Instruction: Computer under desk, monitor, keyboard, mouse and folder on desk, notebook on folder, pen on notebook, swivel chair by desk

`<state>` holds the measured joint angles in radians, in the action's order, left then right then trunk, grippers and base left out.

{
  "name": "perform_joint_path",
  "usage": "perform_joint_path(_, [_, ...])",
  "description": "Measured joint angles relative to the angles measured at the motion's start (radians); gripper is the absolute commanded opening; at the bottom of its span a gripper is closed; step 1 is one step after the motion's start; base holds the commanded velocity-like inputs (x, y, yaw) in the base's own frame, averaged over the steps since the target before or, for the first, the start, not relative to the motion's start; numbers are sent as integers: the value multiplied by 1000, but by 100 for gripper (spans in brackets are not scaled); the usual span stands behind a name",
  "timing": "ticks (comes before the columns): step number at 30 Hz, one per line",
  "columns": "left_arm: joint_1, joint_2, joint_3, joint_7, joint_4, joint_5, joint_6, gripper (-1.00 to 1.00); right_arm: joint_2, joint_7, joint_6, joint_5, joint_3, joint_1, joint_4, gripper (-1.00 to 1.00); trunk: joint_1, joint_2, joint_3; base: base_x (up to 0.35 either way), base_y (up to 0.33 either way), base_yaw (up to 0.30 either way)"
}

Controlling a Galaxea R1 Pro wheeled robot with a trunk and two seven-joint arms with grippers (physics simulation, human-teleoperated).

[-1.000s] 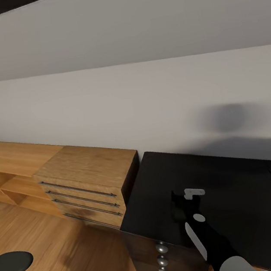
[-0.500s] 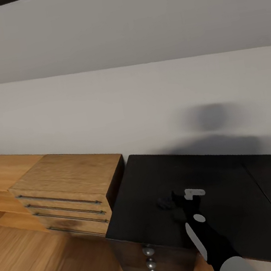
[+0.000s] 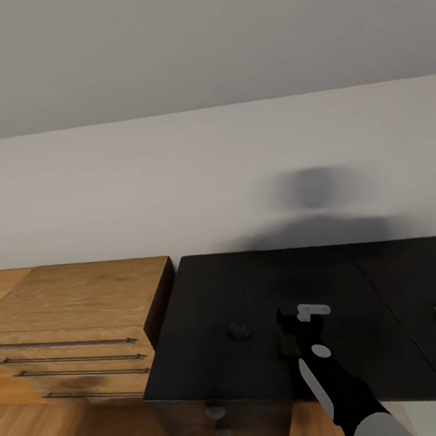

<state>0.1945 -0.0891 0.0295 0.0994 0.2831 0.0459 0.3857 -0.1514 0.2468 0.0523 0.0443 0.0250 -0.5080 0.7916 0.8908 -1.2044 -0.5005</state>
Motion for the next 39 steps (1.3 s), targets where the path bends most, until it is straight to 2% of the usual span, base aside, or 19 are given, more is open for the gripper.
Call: perform_joint_path(39, [0, 0, 1, -2, -1, 0, 0, 100, 1, 0, 0, 0, 0, 0, -1, 100, 0, 0, 0, 0, 0, -266])
